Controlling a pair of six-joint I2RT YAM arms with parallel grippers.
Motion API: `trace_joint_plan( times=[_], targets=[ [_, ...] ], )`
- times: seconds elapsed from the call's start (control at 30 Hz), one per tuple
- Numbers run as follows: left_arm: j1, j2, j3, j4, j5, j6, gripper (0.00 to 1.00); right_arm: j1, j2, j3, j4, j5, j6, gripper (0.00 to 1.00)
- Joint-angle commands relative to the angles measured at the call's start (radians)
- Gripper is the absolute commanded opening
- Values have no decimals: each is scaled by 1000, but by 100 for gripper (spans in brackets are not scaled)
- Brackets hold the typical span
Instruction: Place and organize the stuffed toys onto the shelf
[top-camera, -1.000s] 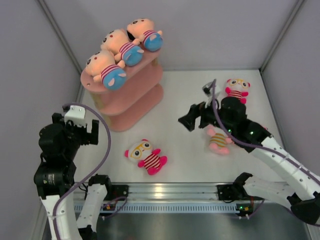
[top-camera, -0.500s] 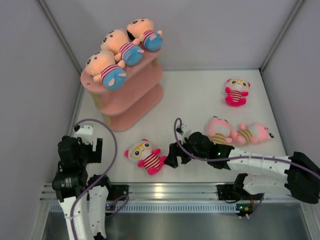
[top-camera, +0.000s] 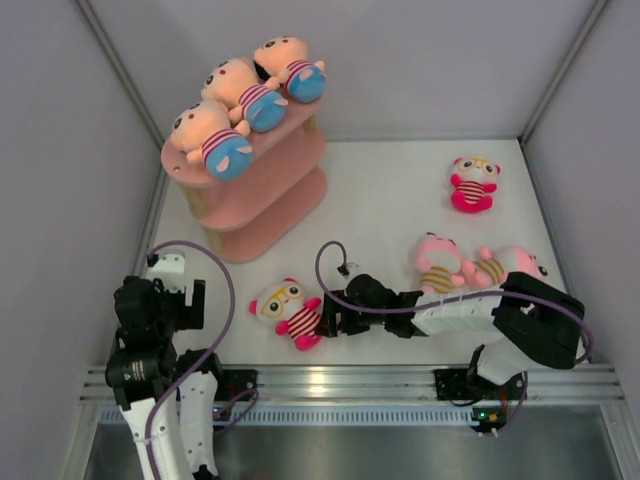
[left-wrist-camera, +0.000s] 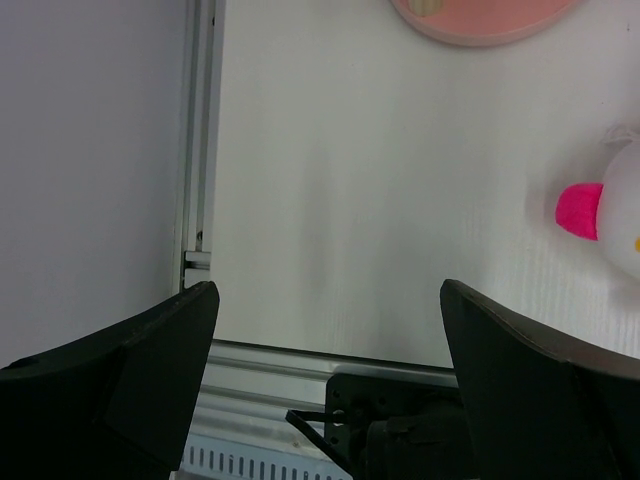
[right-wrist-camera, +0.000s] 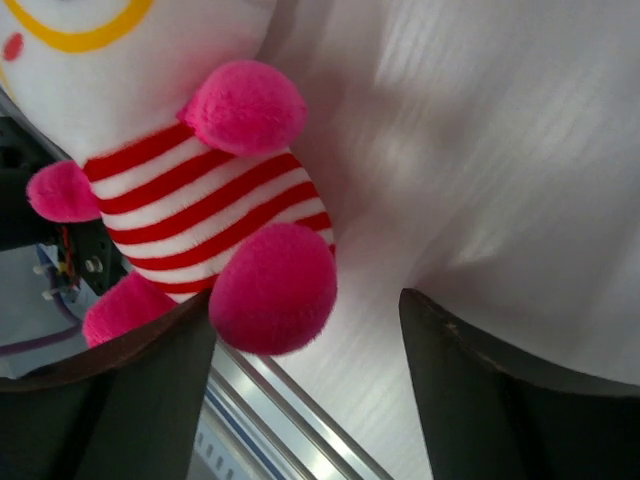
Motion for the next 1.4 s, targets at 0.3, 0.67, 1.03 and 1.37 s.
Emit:
trace_joint_plan(
  times=[0.3,0.67,1.03,1.37],
  targets=[
    [9,-14,-13,155,-34,-25,99,23,7,56,158,46,-74,0],
    [18,-28,-123,315,-140,-34,99,16,-324,293,8,131,-403,0],
    [13,-43,-129,319,-153,-37,99,-53,59,642,10,143,-358,0],
    [-16,-51,-132,324,-156,-37,98,-104,213,761,112,163,-239,0]
  ],
)
